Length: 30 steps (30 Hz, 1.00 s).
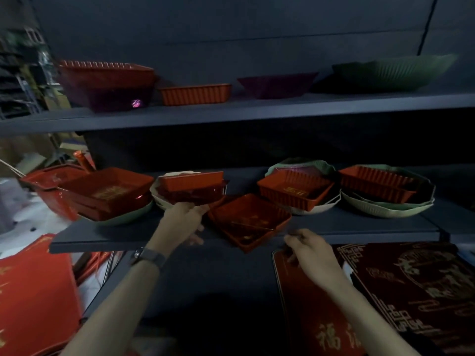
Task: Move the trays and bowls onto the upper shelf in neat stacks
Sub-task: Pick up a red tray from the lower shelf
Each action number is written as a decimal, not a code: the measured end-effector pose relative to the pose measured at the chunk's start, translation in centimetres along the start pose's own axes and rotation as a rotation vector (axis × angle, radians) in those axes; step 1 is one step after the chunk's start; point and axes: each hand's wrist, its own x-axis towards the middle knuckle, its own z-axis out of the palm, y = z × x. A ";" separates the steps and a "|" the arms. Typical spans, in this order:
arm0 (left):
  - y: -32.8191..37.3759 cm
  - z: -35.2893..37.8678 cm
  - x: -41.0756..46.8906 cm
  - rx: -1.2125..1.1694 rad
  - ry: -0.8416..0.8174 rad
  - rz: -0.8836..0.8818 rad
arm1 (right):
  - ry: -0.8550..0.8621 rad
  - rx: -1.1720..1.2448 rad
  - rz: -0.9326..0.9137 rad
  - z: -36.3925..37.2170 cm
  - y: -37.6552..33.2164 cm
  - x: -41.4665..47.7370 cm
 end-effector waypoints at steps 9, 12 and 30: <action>-1.0 2.2 3.2 -0.307 -0.349 -0.222 | -0.097 0.388 0.235 3.2 -1.0 4.8; -1.4 3.1 3.7 -0.356 -0.378 -0.217 | -0.106 0.406 0.232 4.1 -0.9 5.7; -1.5 2.3 -1.8 -0.573 -0.190 -0.107 | -0.176 0.544 0.170 3.5 -1.4 2.1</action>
